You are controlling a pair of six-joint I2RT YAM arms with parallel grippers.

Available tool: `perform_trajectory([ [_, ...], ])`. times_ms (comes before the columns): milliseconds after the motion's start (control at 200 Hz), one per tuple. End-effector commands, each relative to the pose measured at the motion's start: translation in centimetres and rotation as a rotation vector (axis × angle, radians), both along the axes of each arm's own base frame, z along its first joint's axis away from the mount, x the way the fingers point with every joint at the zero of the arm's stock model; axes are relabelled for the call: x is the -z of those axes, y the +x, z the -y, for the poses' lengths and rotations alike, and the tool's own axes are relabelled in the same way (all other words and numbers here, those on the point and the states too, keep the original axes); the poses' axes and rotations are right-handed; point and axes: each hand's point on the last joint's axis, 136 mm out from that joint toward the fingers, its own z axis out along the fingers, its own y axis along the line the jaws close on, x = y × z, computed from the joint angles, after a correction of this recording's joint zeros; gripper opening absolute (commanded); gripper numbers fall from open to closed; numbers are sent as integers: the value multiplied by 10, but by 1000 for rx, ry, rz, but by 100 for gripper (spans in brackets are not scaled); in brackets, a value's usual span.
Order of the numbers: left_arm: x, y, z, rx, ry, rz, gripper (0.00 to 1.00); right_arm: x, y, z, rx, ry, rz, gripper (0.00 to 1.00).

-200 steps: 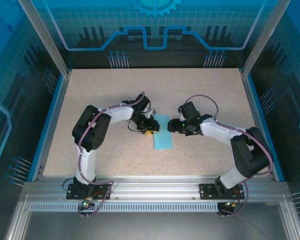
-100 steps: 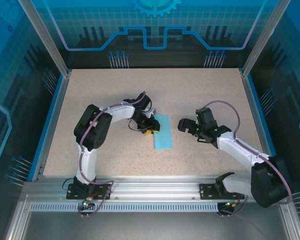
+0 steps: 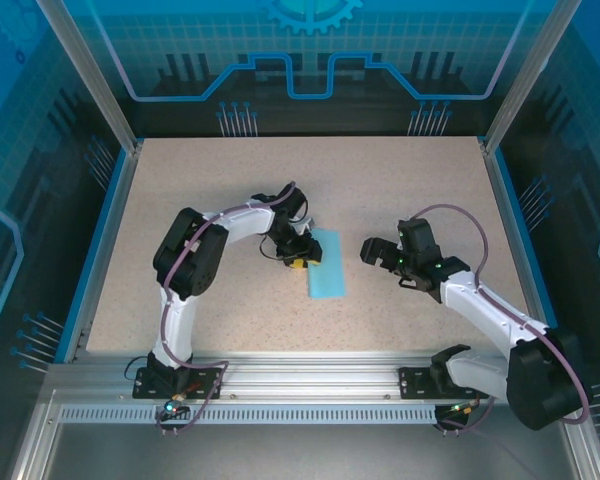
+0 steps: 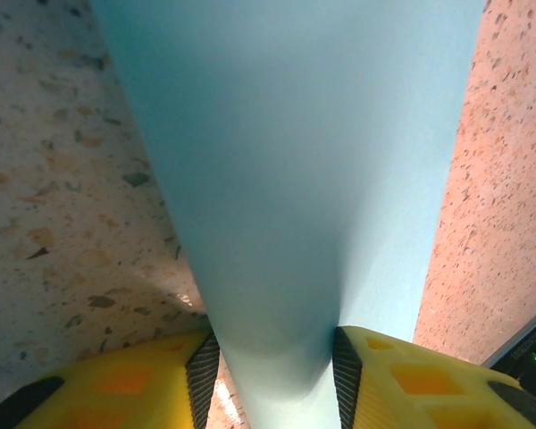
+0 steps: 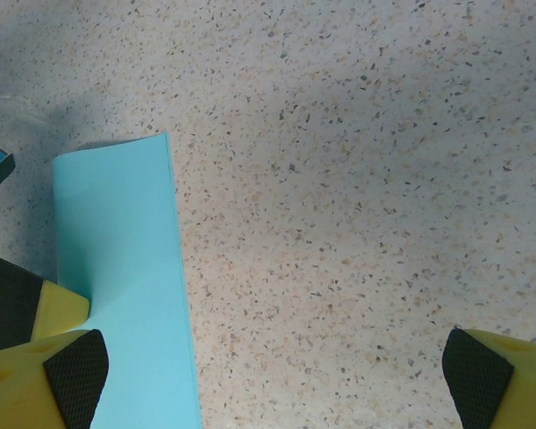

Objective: Fold a paper plane with a square sheet of paper (fold left side to right side)
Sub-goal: First fold in half a square sheet of paper at the center of the table, then hold the square sheet of paper at the center of the table.

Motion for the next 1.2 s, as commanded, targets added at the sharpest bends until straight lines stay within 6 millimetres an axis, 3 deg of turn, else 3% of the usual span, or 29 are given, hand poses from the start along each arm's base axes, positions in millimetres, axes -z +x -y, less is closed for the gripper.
perform_trajectory([
  [0, 37, -16, 2, 50, 75, -40, 43, 1, -3, 8, 22, -7, -5, 100],
  [735, 41, -16, 3, 37, 84, -52, 43, 6, -6, 3, 10, 19, -37, 100],
  [1195, 43, -16, 3, 35, 83, -60, 43, 16, -5, -20, -61, 81, -84, 99],
])
